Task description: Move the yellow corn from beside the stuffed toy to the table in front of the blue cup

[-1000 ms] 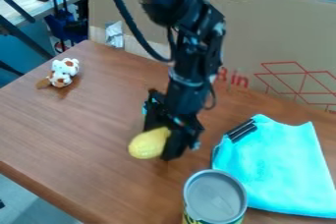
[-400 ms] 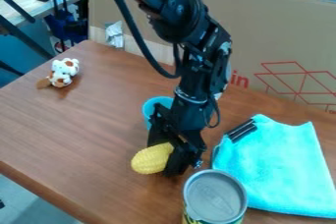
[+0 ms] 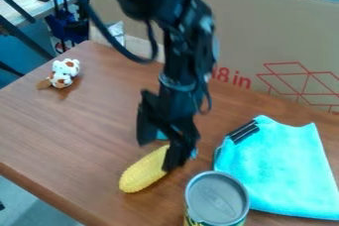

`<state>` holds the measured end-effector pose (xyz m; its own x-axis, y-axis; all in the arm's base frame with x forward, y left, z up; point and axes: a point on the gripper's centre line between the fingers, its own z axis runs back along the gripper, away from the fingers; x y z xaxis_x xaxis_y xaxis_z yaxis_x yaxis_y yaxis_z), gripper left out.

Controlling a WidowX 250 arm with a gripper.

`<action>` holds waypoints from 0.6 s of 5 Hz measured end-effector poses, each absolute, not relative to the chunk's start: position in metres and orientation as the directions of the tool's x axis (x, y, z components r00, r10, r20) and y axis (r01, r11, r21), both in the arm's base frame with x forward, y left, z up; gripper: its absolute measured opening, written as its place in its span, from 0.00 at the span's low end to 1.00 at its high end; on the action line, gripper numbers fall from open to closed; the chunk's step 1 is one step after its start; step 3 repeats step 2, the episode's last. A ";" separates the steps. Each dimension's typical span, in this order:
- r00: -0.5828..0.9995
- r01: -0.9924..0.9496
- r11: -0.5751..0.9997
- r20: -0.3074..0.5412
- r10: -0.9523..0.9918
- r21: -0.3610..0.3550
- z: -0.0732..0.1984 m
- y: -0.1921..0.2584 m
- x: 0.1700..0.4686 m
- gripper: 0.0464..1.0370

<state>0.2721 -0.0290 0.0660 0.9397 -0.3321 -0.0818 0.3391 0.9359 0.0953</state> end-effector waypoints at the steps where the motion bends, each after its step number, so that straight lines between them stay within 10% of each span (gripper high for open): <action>1: 0.950 0.308 0.945 0.007 -0.311 0.106 0.085 -0.027 0.270 0.97; 3: 0.958 0.260 0.960 0.101 -0.270 0.102 0.116 -0.023 0.264 0.97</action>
